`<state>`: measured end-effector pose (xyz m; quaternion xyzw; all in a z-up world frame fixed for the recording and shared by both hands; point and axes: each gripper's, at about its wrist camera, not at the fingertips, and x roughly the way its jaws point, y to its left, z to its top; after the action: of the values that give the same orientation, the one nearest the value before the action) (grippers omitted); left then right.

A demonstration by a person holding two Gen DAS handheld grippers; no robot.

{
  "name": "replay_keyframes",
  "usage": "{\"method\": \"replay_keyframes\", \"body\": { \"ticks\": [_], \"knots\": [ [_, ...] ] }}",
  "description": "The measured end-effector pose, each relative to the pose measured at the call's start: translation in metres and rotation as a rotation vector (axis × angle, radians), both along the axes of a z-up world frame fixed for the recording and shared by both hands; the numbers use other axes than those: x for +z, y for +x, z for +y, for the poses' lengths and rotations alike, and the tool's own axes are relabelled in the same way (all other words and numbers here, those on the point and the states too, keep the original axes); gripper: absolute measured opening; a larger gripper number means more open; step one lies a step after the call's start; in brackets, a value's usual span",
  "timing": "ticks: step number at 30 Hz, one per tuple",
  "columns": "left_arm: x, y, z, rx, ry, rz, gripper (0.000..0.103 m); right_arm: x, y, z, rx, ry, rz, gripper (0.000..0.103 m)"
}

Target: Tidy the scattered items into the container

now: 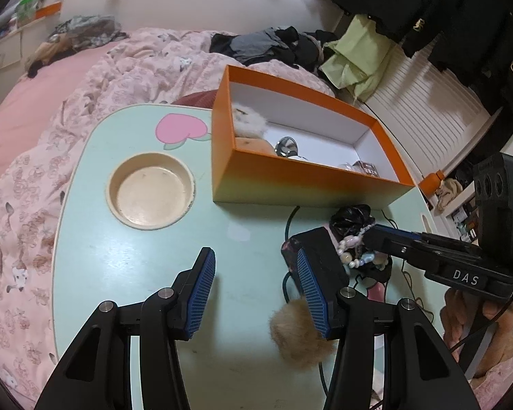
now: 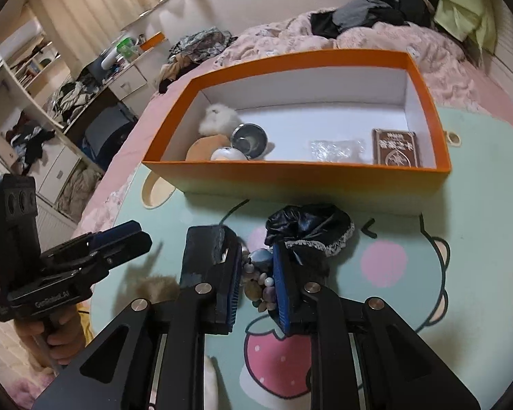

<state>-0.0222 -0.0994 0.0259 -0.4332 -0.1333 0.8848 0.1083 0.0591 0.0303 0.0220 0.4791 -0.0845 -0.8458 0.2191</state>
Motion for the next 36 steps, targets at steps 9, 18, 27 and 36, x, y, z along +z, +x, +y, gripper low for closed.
{"method": "replay_keyframes", "body": {
  "ticks": [9, 18, 27, 36],
  "knots": [
    [0.015, -0.008, 0.009, -0.01, -0.002, 0.009, 0.049, 0.005, 0.008, 0.021, -0.056, -0.193, 0.077, 0.026],
    [0.06, -0.092, 0.065, -0.146, -0.218, -0.052, 0.049, 0.019, 0.044, 0.02, -0.118, -0.147, 0.182, 0.026],
    [0.017, -0.161, 0.077, -0.17, -0.291, -0.27, 0.039, -0.016, 0.054, 0.024, -0.118, -0.22, 0.108, 0.026],
    [-0.003, -0.172, 0.086, -0.182, -0.281, -0.296, 0.024, -0.016, 0.056, 0.028, -0.121, -0.235, 0.105, 0.026]
  ]
}}
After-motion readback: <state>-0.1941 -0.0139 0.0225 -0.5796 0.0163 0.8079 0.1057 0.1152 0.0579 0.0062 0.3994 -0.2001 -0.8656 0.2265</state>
